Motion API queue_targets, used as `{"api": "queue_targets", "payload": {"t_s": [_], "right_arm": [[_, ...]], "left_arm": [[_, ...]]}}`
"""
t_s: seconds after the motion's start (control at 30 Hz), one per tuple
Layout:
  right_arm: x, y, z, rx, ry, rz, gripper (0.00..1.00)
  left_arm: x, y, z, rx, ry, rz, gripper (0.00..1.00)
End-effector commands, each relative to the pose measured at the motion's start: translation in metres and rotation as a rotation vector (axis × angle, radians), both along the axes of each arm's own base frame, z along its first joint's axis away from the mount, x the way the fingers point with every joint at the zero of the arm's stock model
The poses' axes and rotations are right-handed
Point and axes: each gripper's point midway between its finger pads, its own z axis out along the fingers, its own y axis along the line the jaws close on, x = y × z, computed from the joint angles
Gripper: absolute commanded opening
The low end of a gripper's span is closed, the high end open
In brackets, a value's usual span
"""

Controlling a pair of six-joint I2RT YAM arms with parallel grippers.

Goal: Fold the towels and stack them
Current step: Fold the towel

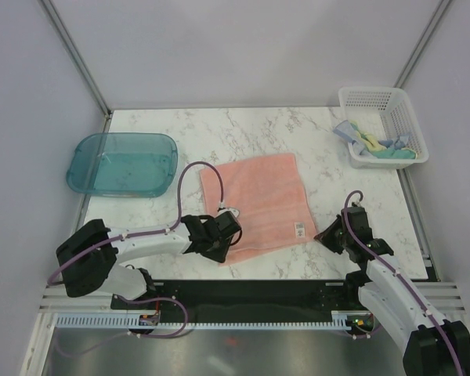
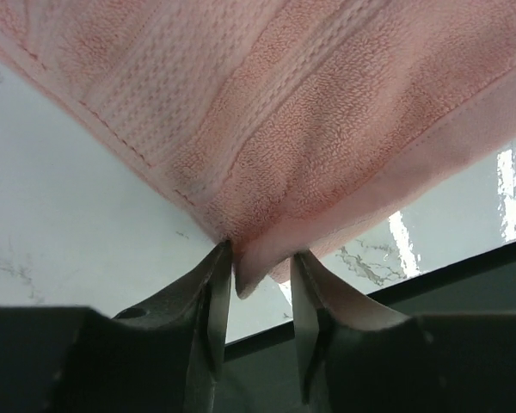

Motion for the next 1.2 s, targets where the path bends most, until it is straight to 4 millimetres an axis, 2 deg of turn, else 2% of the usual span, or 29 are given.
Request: {"api": "queue_targets", "payload": {"t_s": [0.0,0.13,0.23,0.3,0.43,0.57,0.63,0.67,0.7,0.77,0.8,0.83,0.87,0.9,0.93,0.97,1.0,1.03,1.07,1.1,1.13,1.17], "right_arm": [[0.008,0.0,0.006,0.003,-0.036,-0.013,0.0],[0.019,-0.001,0.027,-0.013,-0.093,-0.003,0.0],[0.022,-0.011,0.034,-0.071,-0.096,-0.014,0.0],[0.023,-0.02,0.03,-0.127,-0.082,-0.03,0.0],[0.021,-0.022,0.026,-0.137,-0.07,-0.028,0.0],[0.023,-0.023,0.03,-0.15,-0.088,-0.024,0.02],[0.02,-0.02,0.032,-0.14,-0.081,-0.009,0.13],[0.02,-0.02,0.034,-0.134,-0.078,-0.005,0.23],[0.019,-0.018,0.037,-0.129,-0.079,0.002,0.28],[0.025,-0.015,0.054,-0.118,-0.114,0.018,0.39],[0.029,-0.013,0.062,-0.117,-0.135,0.026,0.43],[0.041,-0.011,0.083,-0.115,-0.2,0.035,0.47],[0.047,-0.003,0.094,-0.09,-0.239,0.068,0.57],[0.056,0.0,0.101,-0.089,-0.265,0.091,0.62],[0.074,0.005,0.128,-0.099,-0.36,0.129,0.64],[0.086,0.011,0.123,-0.109,-0.334,0.172,0.66],[0.108,0.021,0.153,-0.099,-0.423,0.218,0.67],[0.12,0.029,0.159,-0.099,-0.438,0.276,0.67],[0.135,0.035,0.137,-0.139,-0.377,0.371,0.67],[0.153,0.045,0.158,-0.137,-0.416,0.431,0.67],[0.165,0.047,0.156,-0.164,-0.405,0.471,0.67],[0.18,0.046,0.133,-0.209,-0.349,0.528,0.67]], "left_arm": [[0.001,-0.012,0.013,-0.064,-0.013,0.034,0.43],[0.001,-0.016,0.032,-0.119,-0.033,0.044,0.49],[0.001,-0.024,0.057,-0.212,-0.047,0.047,0.49],[-0.003,-0.03,0.071,-0.28,-0.044,0.037,0.5],[-0.009,-0.029,0.073,-0.303,-0.025,0.035,0.53],[0.004,-0.02,0.068,-0.256,-0.062,0.112,0.54],[0.025,-0.01,0.074,-0.244,-0.085,0.194,0.56],[0.035,-0.003,0.074,-0.229,-0.094,0.239,0.56],[0.056,0.008,0.081,-0.231,-0.114,0.315,0.56],[0.082,0.022,0.091,-0.237,-0.151,0.392,0.58],[0.108,0.034,0.107,-0.258,-0.2,0.452,0.6],[0.122,0.039,0.115,-0.267,-0.225,0.466,0.6],[0.135,0.041,0.119,-0.264,-0.244,0.445,0.62],[0.159,0.045,0.137,-0.295,-0.289,0.467,0.64],[0.173,0.042,0.147,-0.326,-0.314,0.447,0.65],[0.181,0.038,0.152,-0.341,-0.314,0.404,0.66],[0.203,0.039,0.158,-0.338,-0.325,0.417,0.67],[0.213,0.037,0.162,-0.342,-0.333,0.403,0.67],[0.221,0.035,0.159,-0.328,-0.333,0.369,0.67],[0.237,0.033,0.158,-0.312,-0.332,0.362,0.67],[0.244,0.032,0.153,-0.293,-0.324,0.352,0.67],[0.256,0.034,0.158,-0.275,-0.346,0.344,0.67]]}}
